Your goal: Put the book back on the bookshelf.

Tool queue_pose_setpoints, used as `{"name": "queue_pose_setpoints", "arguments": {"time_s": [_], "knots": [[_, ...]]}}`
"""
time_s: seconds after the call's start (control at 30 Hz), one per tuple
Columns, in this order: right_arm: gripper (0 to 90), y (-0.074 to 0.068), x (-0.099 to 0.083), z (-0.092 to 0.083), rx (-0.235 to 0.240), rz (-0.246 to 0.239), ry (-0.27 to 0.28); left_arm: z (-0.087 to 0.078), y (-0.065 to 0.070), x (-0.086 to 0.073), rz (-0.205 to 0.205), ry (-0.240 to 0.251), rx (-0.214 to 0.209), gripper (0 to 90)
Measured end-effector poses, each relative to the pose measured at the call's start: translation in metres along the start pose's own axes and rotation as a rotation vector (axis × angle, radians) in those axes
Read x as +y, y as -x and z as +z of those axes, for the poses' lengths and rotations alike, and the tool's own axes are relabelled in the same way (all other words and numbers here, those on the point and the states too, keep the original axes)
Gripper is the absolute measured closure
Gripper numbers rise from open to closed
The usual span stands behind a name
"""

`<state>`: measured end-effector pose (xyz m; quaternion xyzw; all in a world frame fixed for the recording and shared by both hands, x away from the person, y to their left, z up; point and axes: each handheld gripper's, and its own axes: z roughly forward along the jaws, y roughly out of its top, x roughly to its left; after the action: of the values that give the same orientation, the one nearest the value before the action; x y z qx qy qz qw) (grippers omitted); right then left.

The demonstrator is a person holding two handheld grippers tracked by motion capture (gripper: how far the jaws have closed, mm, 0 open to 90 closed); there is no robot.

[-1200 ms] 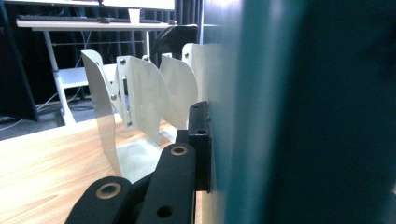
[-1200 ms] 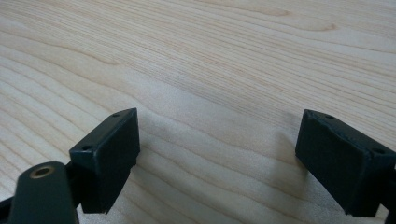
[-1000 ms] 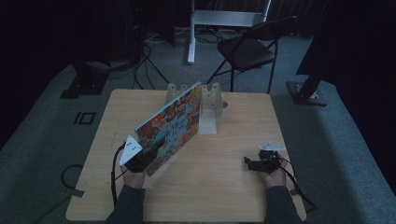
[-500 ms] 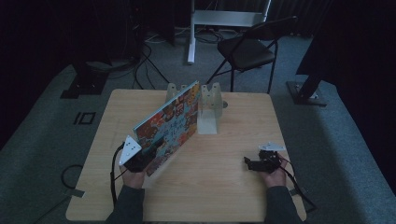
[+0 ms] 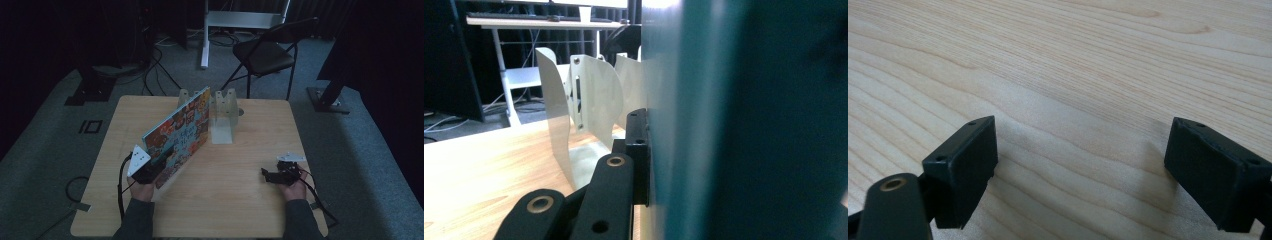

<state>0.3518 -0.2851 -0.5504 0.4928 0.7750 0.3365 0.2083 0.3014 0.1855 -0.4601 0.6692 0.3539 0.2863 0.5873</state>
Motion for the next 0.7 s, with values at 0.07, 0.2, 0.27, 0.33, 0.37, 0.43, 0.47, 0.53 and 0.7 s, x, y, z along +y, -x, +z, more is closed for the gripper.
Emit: {"name": "queue_pose_setpoints", "arguments": {"time_s": [0.07, 0.2, 0.27, 0.33, 0.37, 0.43, 0.47, 0.53, 0.7], "knots": [[13.2, 0.0000, 0.0000, 0.0000, 0.000, 0.000, 0.000, -0.0003, -0.0012, -0.0008, -0.005, -0.001, 0.004, 81.3], [13.2, 0.0000, 0.0000, 0.0000, 0.000, 0.000, 0.000, -0.0004, -0.0025, -0.0015, -0.014, -0.001, 0.014, 81.3], [13.2, 0.0000, 0.0000, 0.0000, 0.000, 0.000, 0.000, -0.0004, -0.0028, -0.0016, -0.015, -0.002, 0.016, 81.3], [13.2, 0.0000, 0.0000, 0.0000, 0.000, 0.000, 0.000, -0.0011, -0.0037, -0.0020, -0.018, -0.002, 0.018, 81.3], [13.2, 0.0000, 0.0000, 0.0000, 0.000, 0.000, 0.000, -0.0014, -0.0039, -0.0021, -0.018, -0.001, 0.019, 81.3], [13.2, 0.0000, 0.0000, 0.0000, 0.000, 0.000, 0.000, -0.0017, -0.0041, -0.0022, -0.017, -0.001, 0.020, 81.3], [13.2, -0.0001, 0.0000, 0.0000, 0.000, 0.000, 0.000, -0.0019, -0.0043, -0.0022, -0.018, 0.001, 0.022, 81.3], [13.2, 0.0000, 0.0000, 0.0000, 0.000, 0.000, 0.000, -0.0020, -0.0044, -0.0022, -0.018, 0.000, 0.024, 81.3], [13.2, 0.0000, 0.0000, 0.0000, 0.000, 0.000, 0.000, -0.0028, -0.0051, -0.0020, -0.021, 0.001, 0.026, 81.3]]}}
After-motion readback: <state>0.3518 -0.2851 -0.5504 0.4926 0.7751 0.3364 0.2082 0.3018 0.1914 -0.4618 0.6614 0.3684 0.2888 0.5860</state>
